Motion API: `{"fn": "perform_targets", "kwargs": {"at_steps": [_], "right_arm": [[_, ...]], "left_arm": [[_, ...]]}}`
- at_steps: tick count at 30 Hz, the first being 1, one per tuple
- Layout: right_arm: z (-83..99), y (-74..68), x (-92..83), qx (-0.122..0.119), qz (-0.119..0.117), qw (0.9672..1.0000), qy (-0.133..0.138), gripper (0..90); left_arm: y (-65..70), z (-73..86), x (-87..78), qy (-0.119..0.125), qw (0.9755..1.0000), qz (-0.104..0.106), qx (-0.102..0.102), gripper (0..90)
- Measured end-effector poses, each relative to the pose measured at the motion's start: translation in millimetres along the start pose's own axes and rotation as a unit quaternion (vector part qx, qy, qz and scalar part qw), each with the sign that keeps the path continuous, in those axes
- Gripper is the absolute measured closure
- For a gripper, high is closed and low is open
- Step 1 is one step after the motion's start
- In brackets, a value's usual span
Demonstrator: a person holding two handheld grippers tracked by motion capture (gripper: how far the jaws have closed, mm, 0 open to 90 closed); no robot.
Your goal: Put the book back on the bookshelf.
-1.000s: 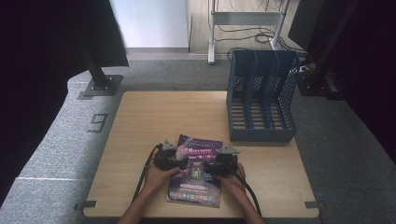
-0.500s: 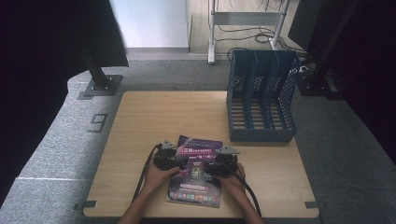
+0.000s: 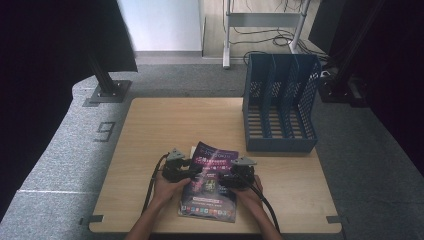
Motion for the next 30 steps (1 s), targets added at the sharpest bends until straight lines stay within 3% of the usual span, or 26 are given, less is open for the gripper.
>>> {"fn": "perform_targets", "kwargs": {"at_steps": [2, 5, 7, 10, 11, 12, 15, 16, 18, 23, 30], "right_arm": [[0.1, -0.1, 0.0, 0.001, 0.000, 1.0000, 0.000, 15.0], [0.0, -0.2, 0.0, 0.001, 0.000, 1.0000, 0.001, 15.0], [0.1, -0.1, -0.1, 0.001, 0.000, 1.0000, 0.000, 15.1], [0.1, -0.1, -0.1, 0.001, 0.000, 1.0000, 0.000, 15.1], [0.1, -0.1, -0.1, 0.001, 0.000, 1.0000, 0.000, 15.0], [0.1, -0.1, -0.1, 0.001, 0.000, 1.0000, 0.000, 15.0], [0.0, 0.0, 0.0, -0.001, 0.001, 1.0000, 0.001, 15.1], [0.0, 0.0, 0.0, -0.001, 0.001, 1.0000, 0.001, 15.1], [-0.1, 0.0, 0.1, -0.001, 0.001, 1.0000, 0.001, 15.1], [-0.1, 0.0, 0.1, -0.001, 0.001, 1.0000, 0.001, 15.1], [-0.1, 0.1, 0.1, -0.001, 0.001, 1.0000, 0.001, 15.1]], "left_arm": [[7.5, 1.9, 2.0, -0.010, 0.9998, 0.010, 0.017, 43.0], [13.9, 5.5, 7.0, -0.019, 0.9992, 0.000, 0.036, 42.1], [14.1, 5.8, 7.7, -0.020, 0.9990, -0.003, 0.039, 41.5], [9.8, 5.3, 7.5, -0.021, 0.9991, -0.010, 0.035, 39.9], [3.9, 5.7, 8.4, -0.025, 0.9989, -0.026, 0.031, 38.7], [3.9, 5.7, 8.4, -0.025, 0.9989, -0.026, 0.031, 37.6], [-7.6, 9.4, 13.8, -0.036, 0.9974, -0.058, 0.021, 34.5], [-7.6, 9.4, 13.8, -0.036, 0.9974, -0.058, 0.021, 33.8], [-10.8, 12.6, 19.7, -0.044, 0.9956, -0.081, 0.019, 31.0], [-13.3, 14.2, 23.7, -0.048, 0.9943, -0.094, 0.017, 28.6], [-14.1, 15.6, 26.3, -0.054, 0.9945, -0.089, 0.009, 27.2]]}}
Point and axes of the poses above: each handheld gripper's, and its own axes: x roughly forward along the jaws, z roughly out of its underside, y roughly to its right, the point moved 7 cm from there along x, roughly forward along the jaws, and after that the axes turned 15 degrees about -z, right-handed, at the moved point
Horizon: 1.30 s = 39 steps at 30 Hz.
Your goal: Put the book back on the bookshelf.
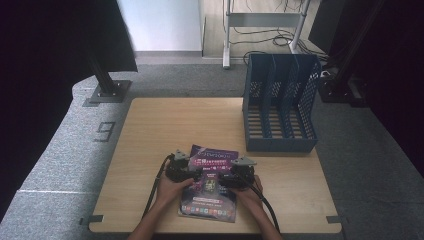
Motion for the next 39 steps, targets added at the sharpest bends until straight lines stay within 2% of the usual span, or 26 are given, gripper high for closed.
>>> {"fn": "perform_targets", "kwargs": {"at_steps": [1, 2, 3, 5, 6, 7, 10, 11, 16, 17, 19, 20, 21, 24, 25, 28, 29, 30, 32, 34, 36, 37, 39], "right_arm": [[0.0, -0.1, 0.0, 0.000, 0.000, 1.0000, 0.000, 15.1], [0.0, 0.0, 0.0, 0.000, 0.000, 1.0000, 0.000, 15.1], [0.0, 0.0, 0.0, 0.000, 0.000, 1.0000, 0.000, 15.1], [0.0, 0.0, 0.0, 0.000, 0.000, 1.0000, 0.000, 15.1], [0.0, 0.0, 0.0, 0.001, 0.000, 1.0000, 0.000, 15.1], [0.1, 0.0, 0.0, 0.001, 0.000, 1.0000, 0.000, 15.1], [0.2, 0.1, -0.2, 0.002, 0.001, 1.0000, 0.000, 15.1], [0.2, 0.1, -0.2, 0.002, 0.001, 1.0000, 0.000, 15.1], [0.2, 0.1, -0.2, 0.002, 0.001, 1.0000, 0.000, 15.1], [0.2, 0.1, -0.2, 0.002, 0.001, 1.0000, 0.000, 15.1], [0.3, 0.0, -0.3, 0.002, 0.001, 1.0000, 0.000, 15.2], [0.3, 0.0, -0.3, 0.002, 0.001, 1.0000, 0.000, 15.2], [0.3, 0.0, -0.3, 0.002, 0.001, 1.0000, 0.000, 15.2], [0.4, -0.3, -0.4, 0.003, 0.002, 1.0000, 0.000, 15.2], [0.4, -0.3, -0.4, 0.003, 0.002, 1.0000, 0.000, 15.2], [0.4, -0.3, -0.4, 0.002, 0.002, 1.0000, 0.000, 15.3], [0.4, -0.6, -0.5, 0.001, 0.003, 1.0000, 0.000, 15.4], [0.4, -0.6, -0.5, 0.001, 0.003, 1.0000, 0.000, 15.4], [0.3, -0.8, -0.6, -0.001, 0.004, 1.0000, 0.001, 15.4], [0.2, -0.6, -0.5, -0.002, 0.004, 1.0000, 0.001, 15.5], [0.2, -0.7, -0.5, -0.002, 0.004, 1.0000, 0.001, 15.4], [0.3, -0.7, -0.5, -0.001, 0.004, 1.0000, 0.001, 15.5], [0.2, -0.7, -0.5, -0.001, 0.004, 1.0000, 0.001, 15.4]], "left_arm": [[-0.3, 0.0, -0.1, -0.001, 1.0000, 0.002, -0.002, 27.2], [-0.8, -0.6, -0.4, -0.001, 0.9999, 0.010, -0.013, 27.2], [-0.8, -0.6, -0.4, -0.001, 0.9999, 0.010, -0.013, 27.2], [-0.9, -1.2, -1.1, -0.001, 0.9992, 0.017, -0.035, 28.0], [-0.9, -1.2, -1.3, 0.001, 0.9991, 0.014, -0.039, 28.0], [-0.9, -1.5, -2.5, 0.007, 0.9992, 0.008, -0.039, 30.7], [-2.2, -3.2, -5.2, 0.012, 0.9988, 0.015, -0.045, 33.4], [-3.8, -4.6, -7.9, 0.015, 0.9983, 0.026, -0.050, 34.1], [-3.2, -5.6, -10.9, 0.020, 0.9977, 0.034, -0.056, 34.7], [-1.6, -7.5, -14.8, 0.025, 0.9968, 0.047, -0.059, 34.8], [-0.4, -11.3, -21.2, 0.034, 0.9932, 0.082, -0.075, 37.0], [-0.4, -11.3, -21.2, 0.034, 0.9932, 0.082, -0.075, 37.9], [0.2, -13.2, -24.4, 0.037, 0.9913, 0.097, -0.081, 37.9], [2.3, -15.7, -28.8, 0.043, 0.9909, 0.105, -0.073, 39.0], [3.6, -14.6, -27.4, 0.041, 0.9913, 0.107, -0.066, 39.1], [4.0, -12.8, -25.0, 0.035, 0.9913, 0.111, -0.061, 41.2], [3.8, -11.0, -22.1, 0.031, 0.9925, 0.107, -0.051, 42.5], [3.8, -11.0, -22.1, 0.031, 0.9925, 0.107, -0.051, 42.9], [2.0, -8.0, -15.5, 0.024, 0.9959, 0.082, -0.032, 43.1], [1.0, -7.6, -13.6, 0.022, 0.9962, 0.078, -0.030, 43.1], [-1.0, -8.2, -10.8, 0.020, 0.9957, 0.084, -0.036, 43.2], [-4.0, -9.2, -7.6, 0.010, 0.9951, 0.090, -0.039, 43.0], [-6.7, -11.7, -5.5, 0.007, 0.9955, 0.086, -0.038, 43.5]]}}
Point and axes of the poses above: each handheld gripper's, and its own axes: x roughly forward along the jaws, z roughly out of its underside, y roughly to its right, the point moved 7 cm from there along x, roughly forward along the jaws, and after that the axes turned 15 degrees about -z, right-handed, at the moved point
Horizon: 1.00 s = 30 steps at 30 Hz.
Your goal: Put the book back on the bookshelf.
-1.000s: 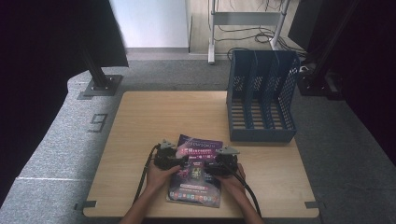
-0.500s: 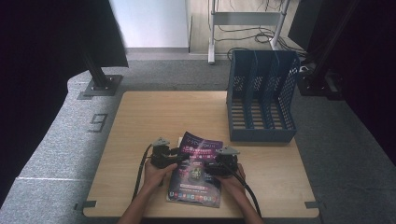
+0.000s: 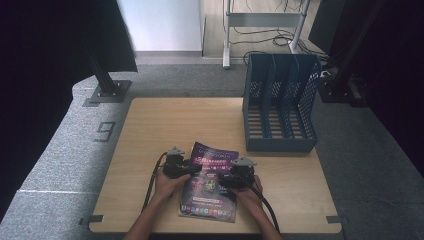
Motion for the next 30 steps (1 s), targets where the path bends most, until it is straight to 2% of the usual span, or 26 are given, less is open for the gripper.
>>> {"fn": "perform_targets", "kwargs": {"at_steps": [5, 6, 10, 13, 17, 18, 20, 22, 27, 30], "right_arm": [[0.0, 0.1, 0.0, 0.001, 0.000, 1.0000, 0.000, 15.4], [0.0, 0.2, 0.1, 0.001, -0.001, 1.0000, 0.000, 15.4], [0.1, 0.2, 0.0, 0.002, 0.000, 1.0000, 0.000, 15.4], [0.2, 0.0, 0.0, 0.002, 0.000, 1.0000, 0.000, 15.4], [0.2, 0.0, -0.1, 0.002, 0.000, 1.0000, 0.000, 15.5], [0.2, -0.1, -0.1, 0.002, 0.000, 1.0000, 0.000, 15.5], [0.2, -0.1, 0.0, 0.002, 0.000, 1.0000, 0.000, 15.5], [0.2, 0.0, -0.1, 0.002, 0.000, 1.0000, 0.000, 15.5], [0.2, 0.0, 0.0, 0.002, 0.000, 1.0000, 0.000, 15.5], [0.2, 0.0, -0.1, 0.002, 0.000, 1.0000, 0.000, 15.5]], "left_arm": [[2.8, -6.0, 2.3, 0.001, 1.0000, -0.001, 0.008, 44.0], [3.7, -6.0, 4.8, -0.004, 0.9999, -0.004, 0.015, 44.1], [3.6, -1.8, 6.4, -0.022, 0.9996, -0.001, 0.020, 46.0], [4.6, 0.6, 5.7, -0.026, 0.9994, 0.006, 0.022, 48.6], [5.9, 2.1, 5.8, -0.021, 0.9992, -0.008, 0.034, 52.1], [7.3, 2.2, 6.0, -0.017, 0.9987, -0.020, 0.044, 52.9], [8.1, 2.3, 6.1, -0.016, 0.9985, -0.024, 0.047, 54.1], [11.4, 1.9, 5.2, -0.010, 0.9973, -0.037, 0.063, 56.2], [14.5, 2.5, 3.6, -0.011, 0.9965, -0.039, 0.072, 59.8], [15.6, 2.2, 1.5, -0.005, 0.9965, -0.036, 0.075, 66.9]]}}
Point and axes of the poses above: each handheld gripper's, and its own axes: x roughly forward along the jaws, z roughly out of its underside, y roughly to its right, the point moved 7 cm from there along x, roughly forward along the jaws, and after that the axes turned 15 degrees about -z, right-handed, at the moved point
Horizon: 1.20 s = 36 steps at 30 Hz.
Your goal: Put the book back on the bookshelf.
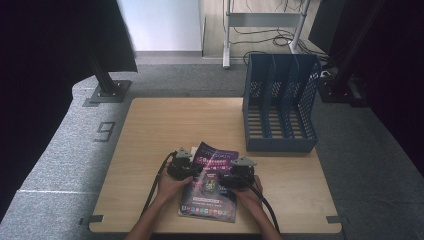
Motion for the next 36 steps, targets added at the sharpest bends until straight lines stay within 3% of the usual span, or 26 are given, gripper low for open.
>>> {"fn": "perform_targets", "kwargs": {"at_steps": [11, 15, 19, 24, 36], "right_arm": [[0.0, 0.1, 0.0, 0.001, -0.001, 1.0000, 0.000, 15.4], [0.0, 0.1, 0.0, 0.002, -0.001, 1.0000, 0.000, 15.4], [0.0, 0.1, 0.0, 0.001, -0.001, 1.0000, 0.000, 15.4], [0.0, 0.1, 0.0, 0.001, -0.001, 1.0000, 0.000, 15.4], [0.0, 0.1, 0.0, 0.002, -0.001, 1.0000, 0.000, 15.4]], "left_arm": [[5.4, -4.5, -7.0, 0.035, 0.9993, -0.005, 0.011, 81.4], [7.2, -5.5, -9.2, 0.042, 0.9990, -0.007, 0.015, 82.5], [6.4, -4.1, -6.4, 0.035, 0.9993, -0.009, 0.009, 77.5], [4.2, -1.9, -0.2, 0.021, 0.9998, 0.007, -0.005, 73.6], [9.7, -6.8, -7.9, 0.046, 0.9989, 0.002, 0.013, 84.2]]}}
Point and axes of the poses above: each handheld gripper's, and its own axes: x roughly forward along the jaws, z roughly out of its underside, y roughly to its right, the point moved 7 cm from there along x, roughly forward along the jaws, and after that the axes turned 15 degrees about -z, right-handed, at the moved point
